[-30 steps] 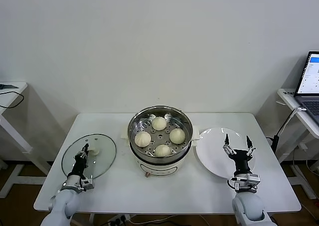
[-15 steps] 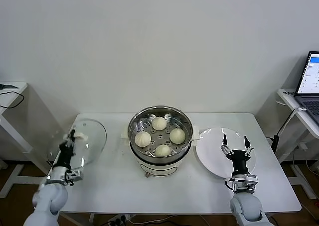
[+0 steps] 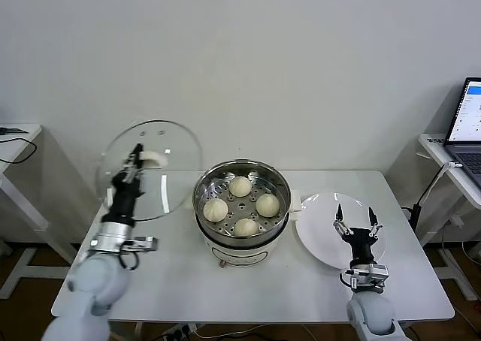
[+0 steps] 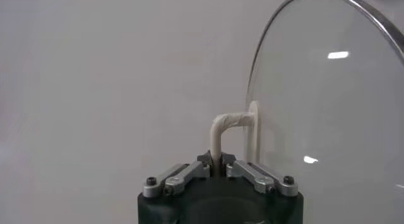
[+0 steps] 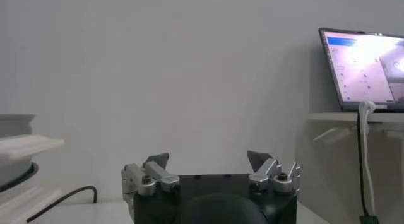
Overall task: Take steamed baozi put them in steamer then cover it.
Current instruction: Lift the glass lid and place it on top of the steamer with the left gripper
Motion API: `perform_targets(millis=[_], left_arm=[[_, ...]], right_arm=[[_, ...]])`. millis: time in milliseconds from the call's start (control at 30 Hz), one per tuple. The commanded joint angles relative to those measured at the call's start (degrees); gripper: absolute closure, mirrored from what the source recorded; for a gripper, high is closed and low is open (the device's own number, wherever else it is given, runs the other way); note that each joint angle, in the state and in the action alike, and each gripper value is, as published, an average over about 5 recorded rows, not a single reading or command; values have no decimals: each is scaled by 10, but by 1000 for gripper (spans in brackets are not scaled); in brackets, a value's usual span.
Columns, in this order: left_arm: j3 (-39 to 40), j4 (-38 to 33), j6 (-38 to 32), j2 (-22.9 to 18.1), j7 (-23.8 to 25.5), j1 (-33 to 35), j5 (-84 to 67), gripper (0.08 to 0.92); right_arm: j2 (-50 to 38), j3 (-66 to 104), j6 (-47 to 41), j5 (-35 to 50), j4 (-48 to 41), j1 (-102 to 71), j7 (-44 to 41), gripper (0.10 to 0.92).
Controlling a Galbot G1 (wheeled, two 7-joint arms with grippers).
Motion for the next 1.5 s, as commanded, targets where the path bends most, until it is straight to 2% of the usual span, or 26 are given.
perform_targets(millis=[33,167,333,633,900,1500], left_arm=[[295,-84,171,-64,101,-72,31,806],[344,-35,215,-90,144,-103,55,806],[362,21,236,-109,198,-138,113,806],[346,108,231,-130,231,-170,204,806],[335,135,229,-139,248,-171,240,806],[317,160,226,-154,244,-166,242,806]], right_arm=[[4,6,-1,-3,-6,1,-2,203],[9,9,1,-4,-10,1,-4,203],[14,10,3,-6,-17,2,-6,203],[24,5,6,-11,-27,6,-9,203],[27,4,6,-14,-25,8,-9,203],[27,2,7,-20,-30,12,-10,203]])
